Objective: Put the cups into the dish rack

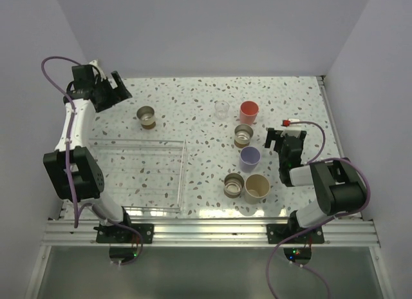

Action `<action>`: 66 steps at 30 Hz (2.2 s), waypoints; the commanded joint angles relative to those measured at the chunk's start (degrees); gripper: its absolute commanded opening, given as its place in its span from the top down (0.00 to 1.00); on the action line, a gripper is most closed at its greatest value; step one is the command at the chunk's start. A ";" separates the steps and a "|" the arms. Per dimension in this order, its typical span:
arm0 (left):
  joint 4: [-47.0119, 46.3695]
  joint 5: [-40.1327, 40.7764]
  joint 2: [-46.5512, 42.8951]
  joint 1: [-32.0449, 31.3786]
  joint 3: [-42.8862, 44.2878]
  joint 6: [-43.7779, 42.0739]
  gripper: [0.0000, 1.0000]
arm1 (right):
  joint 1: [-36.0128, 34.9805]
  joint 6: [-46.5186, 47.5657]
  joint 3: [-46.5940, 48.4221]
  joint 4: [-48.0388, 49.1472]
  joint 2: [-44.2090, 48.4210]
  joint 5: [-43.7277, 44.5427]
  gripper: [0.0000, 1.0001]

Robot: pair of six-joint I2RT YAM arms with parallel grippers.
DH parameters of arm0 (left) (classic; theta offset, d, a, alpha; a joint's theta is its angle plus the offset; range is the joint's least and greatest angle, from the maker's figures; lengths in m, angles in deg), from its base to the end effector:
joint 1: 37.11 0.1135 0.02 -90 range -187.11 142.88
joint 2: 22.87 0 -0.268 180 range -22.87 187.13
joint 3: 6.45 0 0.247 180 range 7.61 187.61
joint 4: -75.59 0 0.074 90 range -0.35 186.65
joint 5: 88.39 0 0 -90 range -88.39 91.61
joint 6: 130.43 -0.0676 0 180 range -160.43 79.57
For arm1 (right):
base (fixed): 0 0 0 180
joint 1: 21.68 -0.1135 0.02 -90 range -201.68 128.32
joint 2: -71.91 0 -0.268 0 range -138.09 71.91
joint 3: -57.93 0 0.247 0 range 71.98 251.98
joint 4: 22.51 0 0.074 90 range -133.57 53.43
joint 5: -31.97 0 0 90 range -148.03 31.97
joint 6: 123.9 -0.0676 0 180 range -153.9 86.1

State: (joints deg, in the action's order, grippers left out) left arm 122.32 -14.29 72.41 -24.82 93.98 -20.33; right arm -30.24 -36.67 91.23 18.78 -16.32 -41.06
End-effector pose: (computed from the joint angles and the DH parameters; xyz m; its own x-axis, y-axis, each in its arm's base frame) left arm 0.3895 0.0659 0.3103 -0.6074 -0.4706 -0.6400 -0.2271 0.8749 -0.4278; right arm 0.2881 0.0234 0.1465 -0.2262 0.0127 -0.9740 0.1492 0.9886 -0.0218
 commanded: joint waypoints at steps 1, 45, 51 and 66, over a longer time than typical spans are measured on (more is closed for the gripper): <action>3.28 7.19 1.74 -0.34 2.67 -2.52 0.00 | 0.12 0.57 0.09 3.53 0.34 0.17 0.02; -14.30 10.98 13.25 -7.20 -6.57 0.12 0.53 | 0.21 -3.91 10.01 -20.33 5.78 7.20 0.02; -15.61 9.31 13.70 -7.37 -6.12 0.03 0.97 | 0.21 -3.92 9.41 -25.80 10.61 9.04 0.02; -22.55 3.34 7.46 -7.37 -7.44 10.48 1.00 | -4.26 2.04 46.18 -55.17 13.08 7.11 0.02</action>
State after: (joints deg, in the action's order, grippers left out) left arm 105.34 -8.22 84.43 -32.01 85.54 -15.24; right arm -31.66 -38.63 127.25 -30.99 -3.10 -33.54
